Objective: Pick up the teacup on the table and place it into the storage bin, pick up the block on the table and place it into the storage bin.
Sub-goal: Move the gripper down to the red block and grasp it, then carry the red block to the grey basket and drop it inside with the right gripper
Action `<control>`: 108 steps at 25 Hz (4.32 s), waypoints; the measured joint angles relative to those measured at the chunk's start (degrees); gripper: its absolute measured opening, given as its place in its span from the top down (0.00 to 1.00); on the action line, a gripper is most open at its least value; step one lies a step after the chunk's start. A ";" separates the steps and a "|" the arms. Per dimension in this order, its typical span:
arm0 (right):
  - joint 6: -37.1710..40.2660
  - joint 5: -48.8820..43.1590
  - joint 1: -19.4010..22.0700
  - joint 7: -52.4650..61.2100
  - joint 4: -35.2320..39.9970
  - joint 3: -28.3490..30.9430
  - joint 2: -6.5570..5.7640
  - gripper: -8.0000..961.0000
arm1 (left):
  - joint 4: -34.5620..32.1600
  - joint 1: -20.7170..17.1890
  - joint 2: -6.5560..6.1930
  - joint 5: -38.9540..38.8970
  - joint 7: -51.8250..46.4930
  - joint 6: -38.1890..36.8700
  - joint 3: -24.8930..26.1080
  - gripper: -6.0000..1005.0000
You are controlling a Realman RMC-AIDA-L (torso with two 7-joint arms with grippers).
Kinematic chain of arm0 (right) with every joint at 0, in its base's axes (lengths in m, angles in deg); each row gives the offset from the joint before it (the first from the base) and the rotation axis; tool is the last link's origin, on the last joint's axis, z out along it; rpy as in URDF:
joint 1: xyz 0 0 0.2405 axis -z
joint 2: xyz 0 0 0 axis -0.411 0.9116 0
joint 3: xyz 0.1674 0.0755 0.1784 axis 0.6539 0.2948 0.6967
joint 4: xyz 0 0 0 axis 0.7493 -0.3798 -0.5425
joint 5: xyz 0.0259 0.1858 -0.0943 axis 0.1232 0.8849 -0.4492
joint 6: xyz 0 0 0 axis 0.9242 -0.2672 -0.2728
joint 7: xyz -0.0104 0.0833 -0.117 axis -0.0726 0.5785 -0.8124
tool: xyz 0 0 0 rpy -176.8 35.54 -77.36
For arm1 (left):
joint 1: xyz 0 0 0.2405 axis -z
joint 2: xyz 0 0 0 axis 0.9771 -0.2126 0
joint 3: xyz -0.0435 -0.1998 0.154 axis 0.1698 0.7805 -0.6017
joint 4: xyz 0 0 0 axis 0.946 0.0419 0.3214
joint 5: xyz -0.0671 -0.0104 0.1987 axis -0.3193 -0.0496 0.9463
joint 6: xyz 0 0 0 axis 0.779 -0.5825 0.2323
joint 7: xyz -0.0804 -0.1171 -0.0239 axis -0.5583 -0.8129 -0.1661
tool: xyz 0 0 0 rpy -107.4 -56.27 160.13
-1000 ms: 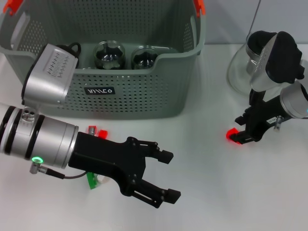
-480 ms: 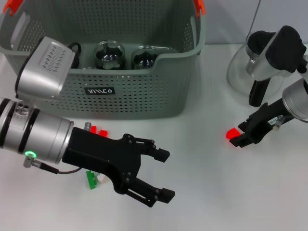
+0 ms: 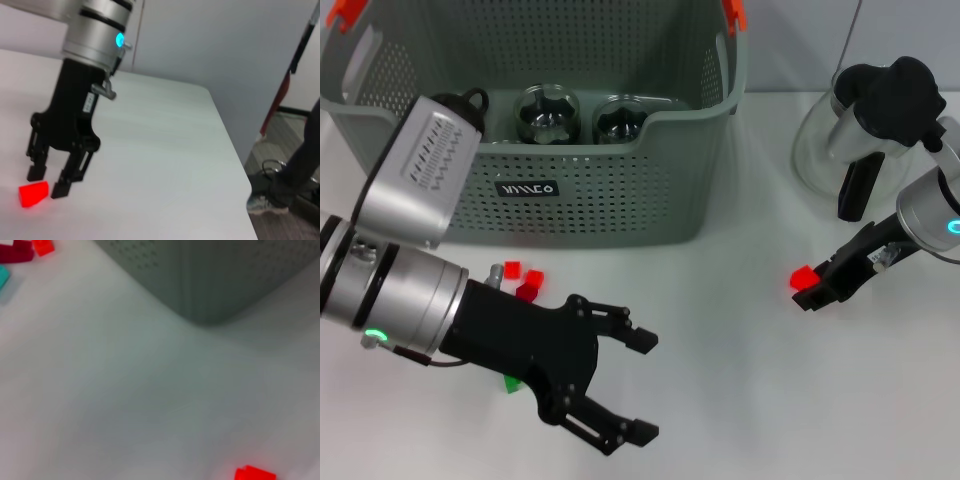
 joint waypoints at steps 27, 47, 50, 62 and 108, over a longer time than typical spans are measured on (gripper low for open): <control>-5.75 -0.95 -0.98 8.10 -0.83 -4.39 0.69 0.44 | -0.11 1.91 -0.06 7.05 5.05 0.52 -2.33 0.06; -8.49 -0.89 -1.44 11.07 -1.91 -6.55 0.86 0.44 | 0.13 2.90 0.28 9.22 7.44 0.98 -2.35 0.06; -8.66 -0.89 -1.48 11.08 -2.42 -6.58 0.87 0.43 | 0.16 2.90 0.28 9.22 7.49 1.24 -2.35 0.06; -9.19 -0.80 -1.62 11.10 -3.31 -6.58 0.86 0.45 | 0.22 2.87 0.29 9.21 7.71 1.27 -2.35 0.07; 5.84 13.99 -1.43 4.99 12.62 -8.44 0.51 0.66 | 0.19 -4.79 0.80 9.21 7.60 1.06 7.40 0.07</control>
